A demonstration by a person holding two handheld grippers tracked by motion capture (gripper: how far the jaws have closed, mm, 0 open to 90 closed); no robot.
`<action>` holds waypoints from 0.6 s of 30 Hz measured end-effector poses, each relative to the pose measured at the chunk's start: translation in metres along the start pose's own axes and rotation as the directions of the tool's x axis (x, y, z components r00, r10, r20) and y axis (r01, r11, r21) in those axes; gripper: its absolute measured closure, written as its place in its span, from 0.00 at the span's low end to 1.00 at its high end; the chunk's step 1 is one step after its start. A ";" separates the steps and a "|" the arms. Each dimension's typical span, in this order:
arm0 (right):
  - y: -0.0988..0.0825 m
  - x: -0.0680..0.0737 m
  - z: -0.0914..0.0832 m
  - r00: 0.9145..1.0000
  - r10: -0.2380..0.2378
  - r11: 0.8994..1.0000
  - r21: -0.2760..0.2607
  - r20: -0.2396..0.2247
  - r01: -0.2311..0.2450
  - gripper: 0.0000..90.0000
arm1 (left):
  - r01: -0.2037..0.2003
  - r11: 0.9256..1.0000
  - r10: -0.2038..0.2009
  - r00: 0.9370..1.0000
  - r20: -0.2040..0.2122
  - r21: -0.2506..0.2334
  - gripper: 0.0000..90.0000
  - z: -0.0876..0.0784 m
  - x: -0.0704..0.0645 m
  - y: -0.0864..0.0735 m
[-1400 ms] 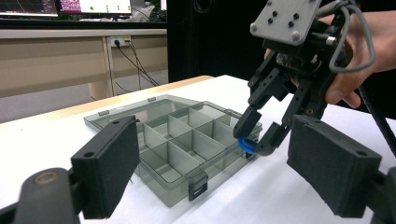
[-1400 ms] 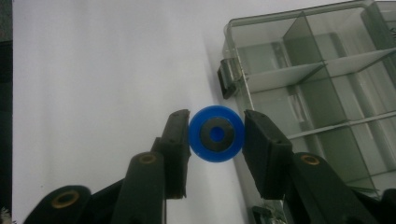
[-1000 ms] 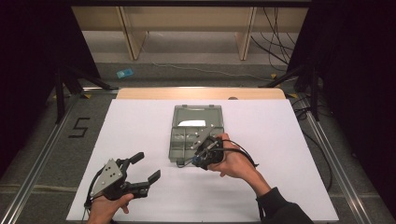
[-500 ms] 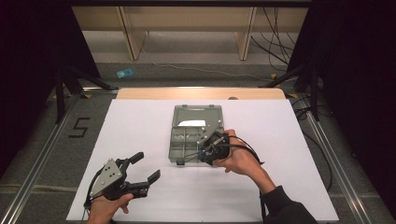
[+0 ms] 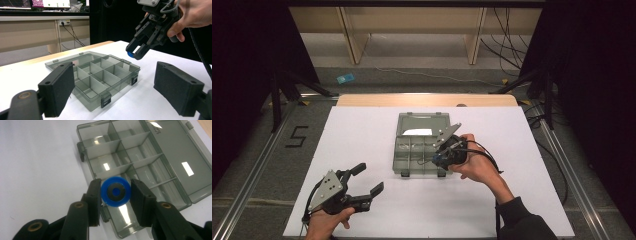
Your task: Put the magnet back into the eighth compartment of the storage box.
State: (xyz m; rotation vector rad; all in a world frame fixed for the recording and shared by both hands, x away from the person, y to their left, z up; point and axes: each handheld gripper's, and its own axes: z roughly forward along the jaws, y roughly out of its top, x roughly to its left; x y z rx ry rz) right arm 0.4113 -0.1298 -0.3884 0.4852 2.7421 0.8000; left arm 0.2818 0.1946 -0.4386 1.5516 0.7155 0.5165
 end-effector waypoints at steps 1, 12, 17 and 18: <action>-0.001 -0.001 0.000 1.000 0.003 1.000 -0.001 0.004 -0.003 0.69 | 0.000 1.000 0.000 1.000 0.000 0.000 0.18 0.000 0.000 0.000; -0.010 -0.012 -0.002 0.999 0.035 0.999 0.019 0.036 -0.036 0.69 | 0.000 1.000 0.000 1.000 -0.001 0.000 0.18 0.000 0.000 0.000; -0.014 -0.016 -0.001 0.998 0.046 0.999 0.025 0.045 -0.047 0.69 | 0.000 1.000 0.000 1.000 0.000 0.000 0.18 0.000 0.000 0.000; -0.015 -0.017 -0.001 0.997 0.046 0.998 0.027 0.054 -0.048 0.69 | 0.000 1.000 0.000 1.000 0.000 0.000 0.18 0.000 0.000 0.000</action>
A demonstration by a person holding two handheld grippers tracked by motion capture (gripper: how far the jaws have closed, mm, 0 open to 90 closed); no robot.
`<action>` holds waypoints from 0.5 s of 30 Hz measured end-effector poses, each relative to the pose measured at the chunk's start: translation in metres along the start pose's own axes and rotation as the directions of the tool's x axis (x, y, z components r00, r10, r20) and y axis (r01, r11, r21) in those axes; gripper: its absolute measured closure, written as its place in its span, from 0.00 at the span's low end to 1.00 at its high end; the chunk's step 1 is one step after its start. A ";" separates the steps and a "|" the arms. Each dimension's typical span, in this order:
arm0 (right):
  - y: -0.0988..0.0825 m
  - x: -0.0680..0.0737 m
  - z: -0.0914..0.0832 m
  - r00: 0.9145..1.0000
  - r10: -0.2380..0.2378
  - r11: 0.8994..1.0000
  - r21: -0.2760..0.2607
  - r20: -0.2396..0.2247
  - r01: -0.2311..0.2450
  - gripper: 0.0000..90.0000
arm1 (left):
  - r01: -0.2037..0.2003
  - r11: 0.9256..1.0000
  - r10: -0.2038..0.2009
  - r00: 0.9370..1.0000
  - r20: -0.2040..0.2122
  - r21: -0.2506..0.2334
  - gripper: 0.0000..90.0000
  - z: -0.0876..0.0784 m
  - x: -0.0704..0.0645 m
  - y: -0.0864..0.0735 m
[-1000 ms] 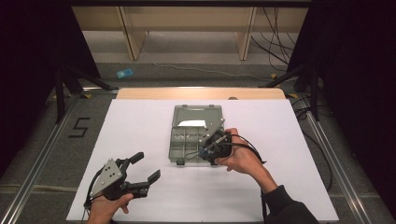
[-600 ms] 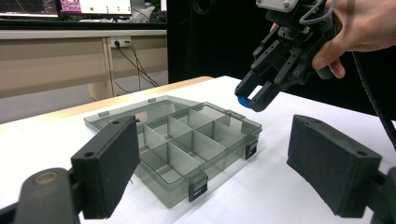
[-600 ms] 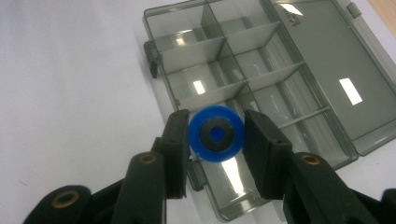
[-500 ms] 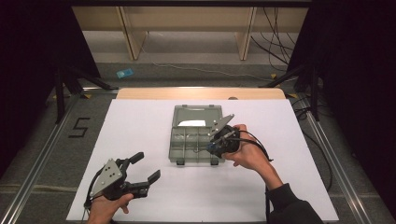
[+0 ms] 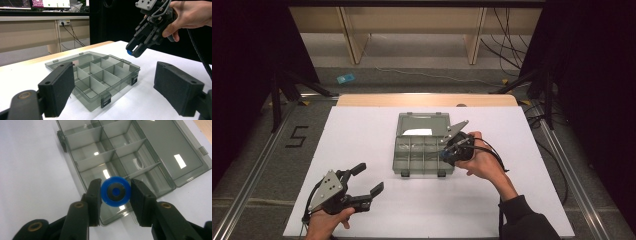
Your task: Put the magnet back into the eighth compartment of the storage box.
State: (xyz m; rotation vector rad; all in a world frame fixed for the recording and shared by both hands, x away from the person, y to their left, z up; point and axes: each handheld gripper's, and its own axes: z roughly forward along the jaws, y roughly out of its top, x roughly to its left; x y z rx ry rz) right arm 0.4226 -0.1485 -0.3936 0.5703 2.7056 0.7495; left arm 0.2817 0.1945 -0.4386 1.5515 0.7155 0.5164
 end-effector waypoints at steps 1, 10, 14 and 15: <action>-0.001 -0.001 0.000 1.000 0.006 1.000 0.002 -0.010 -0.006 0.69 | 0.000 1.000 0.000 1.000 0.000 0.000 0.18 0.000 0.000 0.000; -0.004 -0.004 0.003 1.000 0.012 1.000 0.016 -0.005 -0.012 0.69 | 0.000 1.000 0.000 1.000 0.000 -0.001 0.18 0.000 0.000 0.000; -0.006 -0.005 0.006 1.000 0.016 1.000 0.021 -0.001 -0.016 0.69 | -0.001 1.000 0.001 1.000 0.001 0.000 0.18 0.000 0.000 0.000; -0.006 -0.005 0.007 1.000 0.018 1.000 0.023 -0.002 -0.018 0.69 | -0.001 1.000 0.001 1.000 0.001 0.000 0.18 0.000 0.000 0.000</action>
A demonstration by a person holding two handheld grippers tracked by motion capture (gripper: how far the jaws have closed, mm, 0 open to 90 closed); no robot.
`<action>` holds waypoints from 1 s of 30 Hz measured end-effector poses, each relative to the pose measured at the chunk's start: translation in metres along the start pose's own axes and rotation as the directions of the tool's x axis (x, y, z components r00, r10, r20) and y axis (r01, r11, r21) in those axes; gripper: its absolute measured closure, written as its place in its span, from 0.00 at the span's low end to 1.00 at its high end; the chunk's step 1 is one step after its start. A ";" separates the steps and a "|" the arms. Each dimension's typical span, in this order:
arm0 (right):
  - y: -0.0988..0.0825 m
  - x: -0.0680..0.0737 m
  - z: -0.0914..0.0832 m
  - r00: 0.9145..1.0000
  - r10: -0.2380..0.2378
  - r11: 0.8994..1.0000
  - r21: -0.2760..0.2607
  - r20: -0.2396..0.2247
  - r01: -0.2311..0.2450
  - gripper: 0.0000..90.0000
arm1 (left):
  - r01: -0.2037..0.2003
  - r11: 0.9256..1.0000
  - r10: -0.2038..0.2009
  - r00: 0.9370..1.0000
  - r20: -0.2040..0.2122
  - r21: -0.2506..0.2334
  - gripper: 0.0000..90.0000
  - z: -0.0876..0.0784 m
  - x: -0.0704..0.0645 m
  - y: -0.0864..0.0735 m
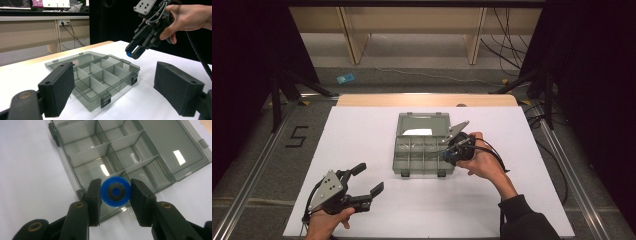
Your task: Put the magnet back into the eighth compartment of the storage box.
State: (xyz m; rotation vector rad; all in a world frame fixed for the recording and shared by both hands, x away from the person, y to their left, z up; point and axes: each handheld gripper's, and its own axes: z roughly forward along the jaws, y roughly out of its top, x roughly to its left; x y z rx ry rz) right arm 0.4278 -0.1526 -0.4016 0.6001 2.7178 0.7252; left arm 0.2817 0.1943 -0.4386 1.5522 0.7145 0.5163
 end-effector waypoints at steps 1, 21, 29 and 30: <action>0.000 -0.001 0.000 1.000 -0.001 1.000 0.002 -0.003 0.001 0.69 | 0.000 1.000 0.000 1.000 0.000 0.000 0.18 0.000 0.000 0.000; -0.005 -0.001 0.013 1.000 -0.001 1.000 0.029 0.000 0.001 0.69 | 0.002 1.000 -0.002 1.000 0.005 -0.009 0.18 0.001 0.000 0.000; -0.004 0.001 0.017 1.000 -0.002 0.999 0.047 -0.002 0.002 0.69 | 0.001 1.000 -0.001 1.000 0.000 0.000 0.18 0.000 0.000 0.000; -0.004 0.000 0.018 1.000 -0.004 0.999 0.047 -0.001 0.004 0.69 | 0.000 1.000 0.000 1.000 0.000 0.000 0.18 0.000 0.000 0.000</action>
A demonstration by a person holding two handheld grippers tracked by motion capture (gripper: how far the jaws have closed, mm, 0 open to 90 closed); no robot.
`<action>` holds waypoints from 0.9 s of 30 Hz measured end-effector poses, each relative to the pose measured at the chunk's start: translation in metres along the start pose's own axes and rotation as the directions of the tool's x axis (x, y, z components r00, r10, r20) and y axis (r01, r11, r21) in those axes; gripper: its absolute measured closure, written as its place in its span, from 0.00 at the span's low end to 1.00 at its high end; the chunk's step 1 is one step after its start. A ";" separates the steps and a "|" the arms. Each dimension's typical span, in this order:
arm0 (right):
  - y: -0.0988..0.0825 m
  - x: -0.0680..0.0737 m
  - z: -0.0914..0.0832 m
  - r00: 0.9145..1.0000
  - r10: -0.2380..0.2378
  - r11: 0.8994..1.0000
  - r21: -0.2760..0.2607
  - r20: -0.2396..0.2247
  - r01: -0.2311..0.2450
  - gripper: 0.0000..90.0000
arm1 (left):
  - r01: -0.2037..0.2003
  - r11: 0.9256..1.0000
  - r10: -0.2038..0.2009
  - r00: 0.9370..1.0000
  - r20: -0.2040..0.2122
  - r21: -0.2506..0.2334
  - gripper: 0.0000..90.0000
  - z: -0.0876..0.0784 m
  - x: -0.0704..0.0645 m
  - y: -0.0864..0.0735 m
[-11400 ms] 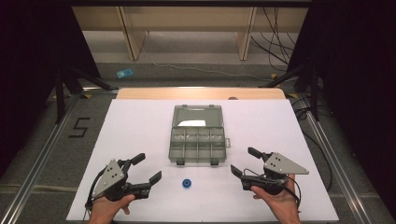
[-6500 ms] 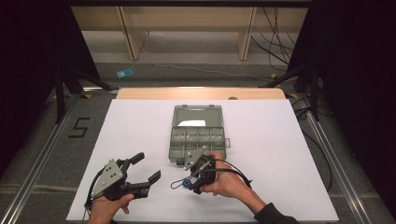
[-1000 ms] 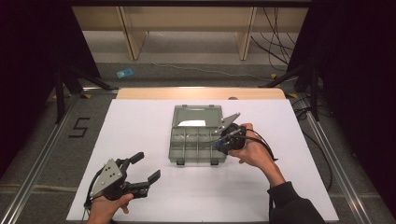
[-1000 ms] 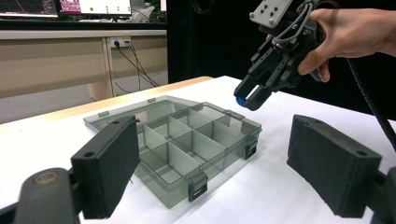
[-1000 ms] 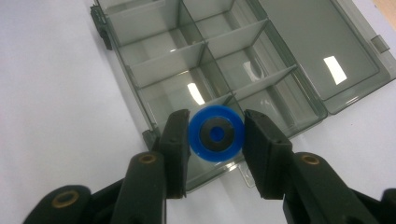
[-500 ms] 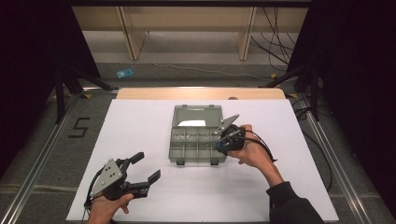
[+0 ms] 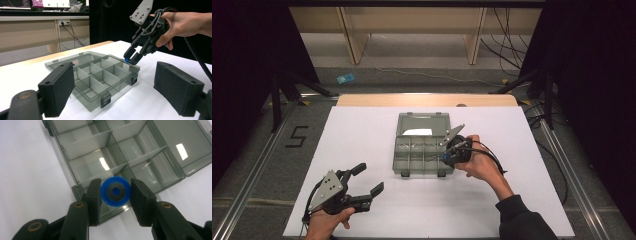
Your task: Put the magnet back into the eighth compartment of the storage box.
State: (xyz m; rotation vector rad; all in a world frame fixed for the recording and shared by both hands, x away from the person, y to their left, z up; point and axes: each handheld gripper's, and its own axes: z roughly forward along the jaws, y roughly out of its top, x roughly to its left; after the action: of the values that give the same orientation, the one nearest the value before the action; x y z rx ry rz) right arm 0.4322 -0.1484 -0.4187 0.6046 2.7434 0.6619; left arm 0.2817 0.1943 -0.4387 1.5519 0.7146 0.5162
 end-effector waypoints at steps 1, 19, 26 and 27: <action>0.000 0.000 0.001 1.000 -0.001 1.000 0.002 0.000 0.001 0.69 | 0.000 1.000 0.000 1.000 0.000 0.000 0.18 0.000 0.000 0.000; 0.000 0.000 0.010 1.000 0.003 0.999 0.034 0.005 -0.004 0.68 | 0.000 1.000 0.000 1.000 0.001 0.001 0.18 0.000 0.000 0.000; 0.001 0.000 0.011 1.000 0.021 0.999 0.038 0.013 -0.021 0.58 | 0.001 1.000 -0.001 1.000 0.000 0.001 0.18 0.000 0.000 0.000; 0.001 0.000 0.009 1.000 0.018 0.999 0.033 0.015 -0.019 0.57 | 0.000 1.000 0.000 1.000 0.000 0.001 0.18 0.000 0.000 0.000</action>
State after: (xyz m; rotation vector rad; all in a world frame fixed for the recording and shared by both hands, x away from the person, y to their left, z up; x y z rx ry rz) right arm 0.4355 -0.1438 -0.4264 0.6406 2.7430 0.6153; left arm 0.2818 0.1941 -0.4390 1.5534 0.7149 0.5162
